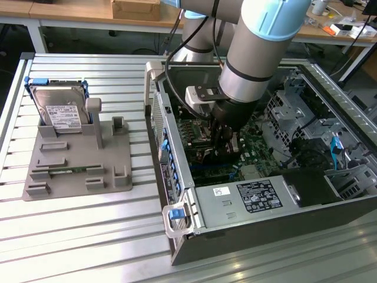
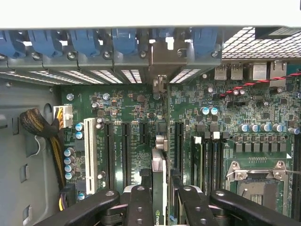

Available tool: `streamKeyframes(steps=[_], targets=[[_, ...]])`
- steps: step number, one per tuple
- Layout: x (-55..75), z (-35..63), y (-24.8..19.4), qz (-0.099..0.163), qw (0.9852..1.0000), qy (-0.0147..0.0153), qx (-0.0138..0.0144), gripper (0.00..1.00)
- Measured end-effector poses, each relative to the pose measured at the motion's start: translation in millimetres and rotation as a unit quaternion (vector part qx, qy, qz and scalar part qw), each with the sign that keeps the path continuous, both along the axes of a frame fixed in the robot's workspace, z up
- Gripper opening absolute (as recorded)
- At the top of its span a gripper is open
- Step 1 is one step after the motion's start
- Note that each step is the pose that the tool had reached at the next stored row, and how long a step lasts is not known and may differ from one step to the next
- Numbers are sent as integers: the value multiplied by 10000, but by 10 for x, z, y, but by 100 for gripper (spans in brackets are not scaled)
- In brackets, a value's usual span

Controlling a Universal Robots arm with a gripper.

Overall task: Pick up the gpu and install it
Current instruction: 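Insert the gpu into the slot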

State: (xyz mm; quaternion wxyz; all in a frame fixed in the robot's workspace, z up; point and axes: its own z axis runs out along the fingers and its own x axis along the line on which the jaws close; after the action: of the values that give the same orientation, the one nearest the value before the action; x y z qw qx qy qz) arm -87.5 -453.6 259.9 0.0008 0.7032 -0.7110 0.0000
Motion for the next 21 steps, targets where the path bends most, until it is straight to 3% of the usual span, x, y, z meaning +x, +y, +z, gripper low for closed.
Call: streamKeyframes(steps=[3, 7, 8, 9, 10, 11, 12, 13, 15, 16, 18, 20, 21], targets=[[0, 0, 0, 0, 10000, 0, -1, 34], [0, 266, 10, -1, 10000, 0, 0, 34], [0, 310, 19, -1, 10000, 0, -1, 32], [0, 329, 22, 0, 10000, 0, 0, 19], [25, 330, 23, -1, 10000, 10, 0, 11], [86, 330, 22, -1, 10000, 38, 13, 11], [161, 329, 22, -1, 10000, 71, 17, 11], [283, 328, 21, -1, 9999, 123, 19, 11], [485, 328, 19, -1, 9998, 186, 20, 11], [538, 359, 18, -1, 9998, 190, 19, 11], [555, 637, 19, -1, 9998, 191, 18, 11], [555, 736, 19, -1, 9998, 191, 19, 11], [555, 735, 19, -1, 9998, 190, 20, 11]])
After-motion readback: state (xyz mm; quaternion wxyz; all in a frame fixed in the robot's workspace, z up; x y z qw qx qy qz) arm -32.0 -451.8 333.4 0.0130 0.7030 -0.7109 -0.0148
